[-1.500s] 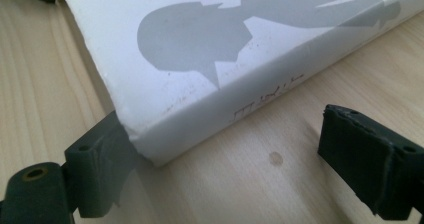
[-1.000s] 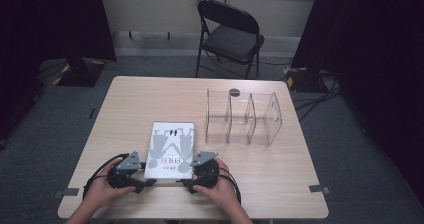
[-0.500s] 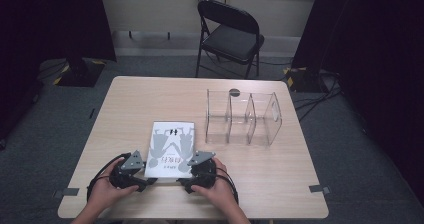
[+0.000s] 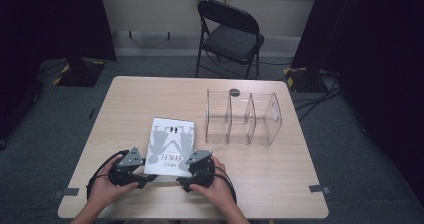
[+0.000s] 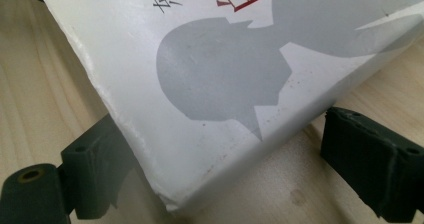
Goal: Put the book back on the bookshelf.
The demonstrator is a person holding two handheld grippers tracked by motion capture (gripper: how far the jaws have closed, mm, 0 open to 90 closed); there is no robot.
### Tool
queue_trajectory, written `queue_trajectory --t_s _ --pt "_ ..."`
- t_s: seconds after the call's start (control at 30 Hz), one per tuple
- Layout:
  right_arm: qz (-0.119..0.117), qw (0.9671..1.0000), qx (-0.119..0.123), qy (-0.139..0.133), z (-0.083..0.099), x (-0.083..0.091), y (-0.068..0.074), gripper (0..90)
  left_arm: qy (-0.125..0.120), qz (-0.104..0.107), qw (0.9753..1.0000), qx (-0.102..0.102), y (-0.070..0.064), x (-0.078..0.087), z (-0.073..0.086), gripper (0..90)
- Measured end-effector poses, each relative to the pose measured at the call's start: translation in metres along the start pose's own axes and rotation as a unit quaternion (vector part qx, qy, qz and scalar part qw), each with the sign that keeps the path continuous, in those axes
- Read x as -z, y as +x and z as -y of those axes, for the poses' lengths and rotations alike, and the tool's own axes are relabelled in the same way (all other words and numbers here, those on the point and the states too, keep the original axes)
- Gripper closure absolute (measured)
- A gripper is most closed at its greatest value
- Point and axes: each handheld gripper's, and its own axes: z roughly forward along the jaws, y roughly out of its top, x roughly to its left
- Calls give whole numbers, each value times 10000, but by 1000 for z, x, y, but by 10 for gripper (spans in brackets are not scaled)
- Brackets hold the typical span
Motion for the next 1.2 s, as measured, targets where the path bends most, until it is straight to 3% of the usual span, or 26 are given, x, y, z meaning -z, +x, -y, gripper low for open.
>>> queue_trajectory --t_s 0.13,0.4,0.47,0.67,0.73,0.87,0.97,1.2 --pt "61 10000 -62 -28 -1 -2 0 78 -71 -76 9999 131 -2 0 -2 367" --pt "141 9997 -144 -107 1 -2 0 80 -75 -97 9999 80 0 -1 -6 367" --pt "205 9995 -199 -117 1 -2 0 80 -128 -93 9997 177 -1 -3 -5 367" --pt "339 9994 -46 -42 -1 1 2 89 -42 -84 9999 93 1 -3 -5 366" --pt "402 9991 94 -22 -1 2 4 89 -95 3 9998 175 2 -2 -6 366" --pt "413 9990 196 -21 -3 7 6 91 -103 -45 9997 218 1 -2 -7 368" --pt "396 9988 266 -144 -6 12 7 95 -38 -46 9999 128 2 -1 -8 368" --pt "440 9970 530 -354 -14 19 15 99 -64 -52 9999 152 2 -2 -12 368"
